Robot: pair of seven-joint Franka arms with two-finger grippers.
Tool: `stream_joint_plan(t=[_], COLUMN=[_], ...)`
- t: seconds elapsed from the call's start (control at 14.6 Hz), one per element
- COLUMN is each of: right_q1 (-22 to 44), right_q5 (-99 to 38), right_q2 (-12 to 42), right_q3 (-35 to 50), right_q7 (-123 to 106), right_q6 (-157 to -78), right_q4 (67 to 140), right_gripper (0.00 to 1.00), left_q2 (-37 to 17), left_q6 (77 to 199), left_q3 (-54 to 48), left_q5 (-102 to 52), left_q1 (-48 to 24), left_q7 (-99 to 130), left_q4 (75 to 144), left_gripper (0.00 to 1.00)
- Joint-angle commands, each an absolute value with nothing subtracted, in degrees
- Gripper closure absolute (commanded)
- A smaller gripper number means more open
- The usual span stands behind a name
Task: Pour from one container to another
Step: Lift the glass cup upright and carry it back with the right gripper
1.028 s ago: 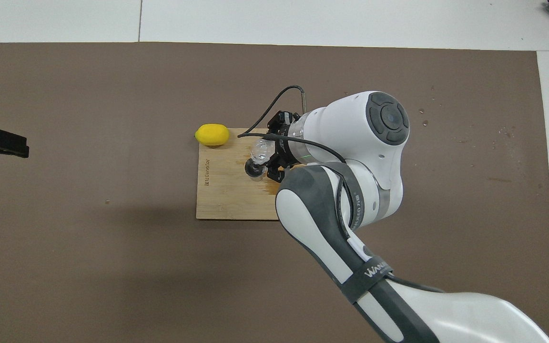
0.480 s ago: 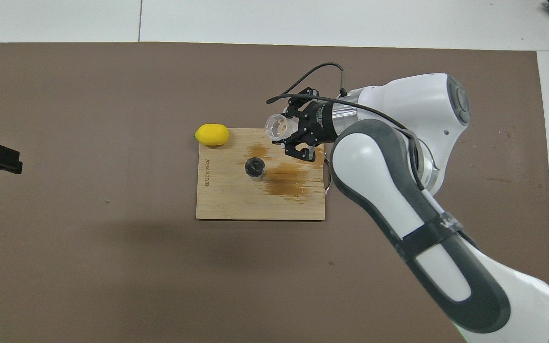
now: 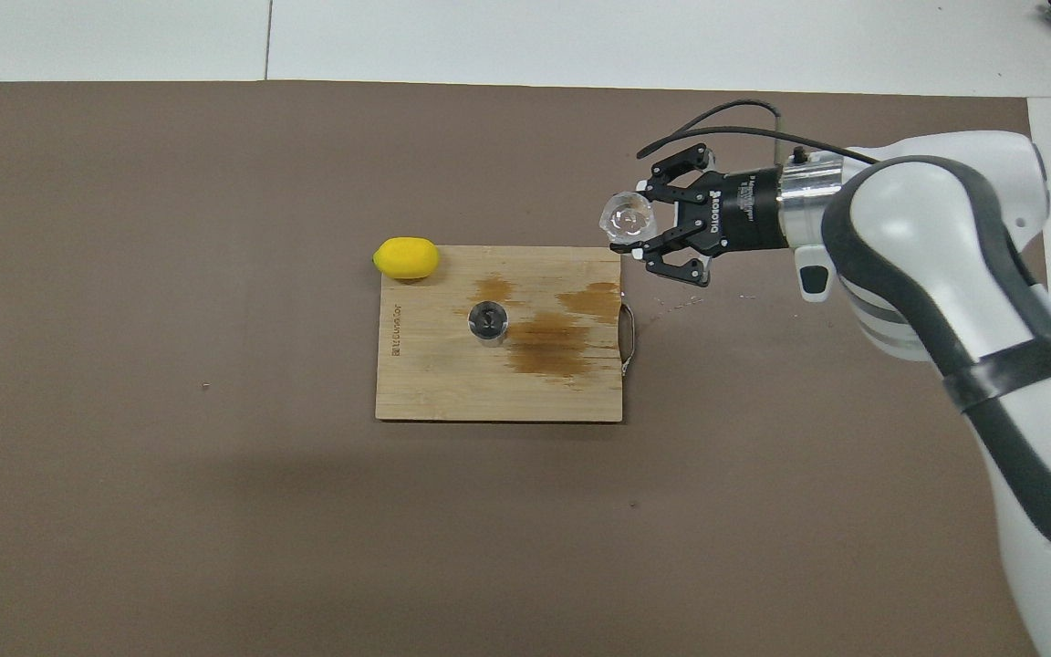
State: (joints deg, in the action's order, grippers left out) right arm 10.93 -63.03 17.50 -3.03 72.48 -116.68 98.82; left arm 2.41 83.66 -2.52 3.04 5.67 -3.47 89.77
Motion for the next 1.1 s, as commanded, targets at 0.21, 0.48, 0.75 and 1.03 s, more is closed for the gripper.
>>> stream_joint_plan(t=[0.21,0.48,0.75,1.03], right_q1=[-1.12,-9.73,-16.59,-19.95], right_q5=[-70.47,-71.89,-72.86,-72.77], right_q2=[10.64,9.67,11.33,18.18], right_q3=[-2.2,-2.2,-2.2,-2.2], right_q7=[61.89,55.21,48.54,39.74], right_q6=[-111.98,-105.22,-97.32,-93.78], right_q4=[111.16,116.35,118.38,117.6], right_gripper=[1.0,1.0,1.0,1.0], left_q2=[2.37,2.2,2.2,2.11], left_q6=[82.88,86.83,86.48,86.84], left_q3=[-7.03,-7.12,-8.08,-10.28], left_q5=[3.08,3.08,2.99,2.9], left_q1=[9.14,9.75,11.34,13.36], left_q7=[-2.99,-3.69,-3.69,-3.51], left_q4=[89.38,89.21,89.47,89.38], left_gripper=[0.0,0.0,0.0,0.0])
